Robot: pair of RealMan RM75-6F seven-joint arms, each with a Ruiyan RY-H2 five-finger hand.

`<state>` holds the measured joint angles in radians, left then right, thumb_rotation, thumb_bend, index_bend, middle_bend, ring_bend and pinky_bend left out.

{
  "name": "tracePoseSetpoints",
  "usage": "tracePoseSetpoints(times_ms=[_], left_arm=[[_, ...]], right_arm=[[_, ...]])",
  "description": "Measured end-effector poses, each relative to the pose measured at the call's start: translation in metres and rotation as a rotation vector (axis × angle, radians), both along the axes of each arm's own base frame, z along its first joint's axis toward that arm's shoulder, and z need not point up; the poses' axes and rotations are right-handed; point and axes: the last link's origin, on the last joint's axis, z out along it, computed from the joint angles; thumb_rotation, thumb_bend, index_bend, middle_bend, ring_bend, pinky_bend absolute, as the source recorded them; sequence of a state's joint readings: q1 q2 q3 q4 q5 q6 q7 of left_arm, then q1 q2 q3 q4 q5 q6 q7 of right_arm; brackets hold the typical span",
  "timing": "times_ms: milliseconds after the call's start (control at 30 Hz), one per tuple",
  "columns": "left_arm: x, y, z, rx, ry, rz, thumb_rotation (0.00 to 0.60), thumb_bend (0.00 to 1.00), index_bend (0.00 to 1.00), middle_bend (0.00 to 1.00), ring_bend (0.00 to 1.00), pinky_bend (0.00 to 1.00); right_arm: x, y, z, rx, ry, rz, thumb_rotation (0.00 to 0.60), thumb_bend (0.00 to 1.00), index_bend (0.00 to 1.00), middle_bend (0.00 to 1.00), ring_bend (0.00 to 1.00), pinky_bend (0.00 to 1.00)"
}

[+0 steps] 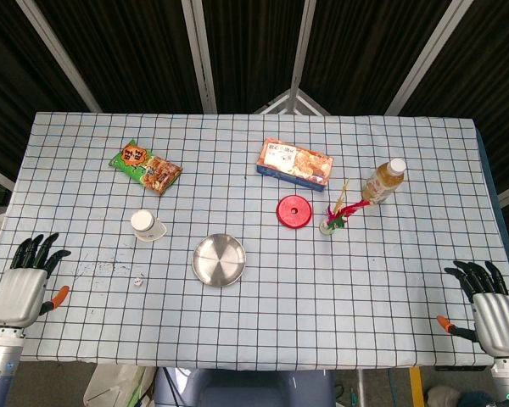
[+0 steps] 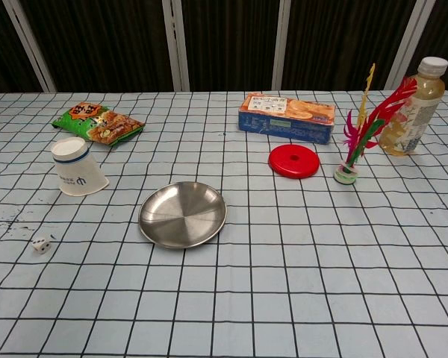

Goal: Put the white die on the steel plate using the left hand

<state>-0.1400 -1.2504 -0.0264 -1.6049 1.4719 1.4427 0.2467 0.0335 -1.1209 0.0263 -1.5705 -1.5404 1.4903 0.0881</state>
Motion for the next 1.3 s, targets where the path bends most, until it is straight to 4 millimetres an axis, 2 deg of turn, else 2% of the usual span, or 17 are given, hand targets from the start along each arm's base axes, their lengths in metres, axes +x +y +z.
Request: tracePoseSetpoints(times_ms=[900,1300], left_arm=[[0.002,-0.005,0.0,-0.004,0.0,-0.004,0.6,0.4,0.26,0.04,0.0,0.01],[0.013,0.009,-0.023,-0.079,-0.004,-0.025,0.6,0.4,0.3,0.04,0.0,0.01]], right_arm=[[-0.001,0.003,0.006,-0.007,0.001,-0.016,0.6,0.1,0.25,0.19,0.13,0.0],[-0.001,0.005,0.009,-0.011,-0.019,-0.024,0.6,0.1,0.25,0.19,0.13,0.0]])
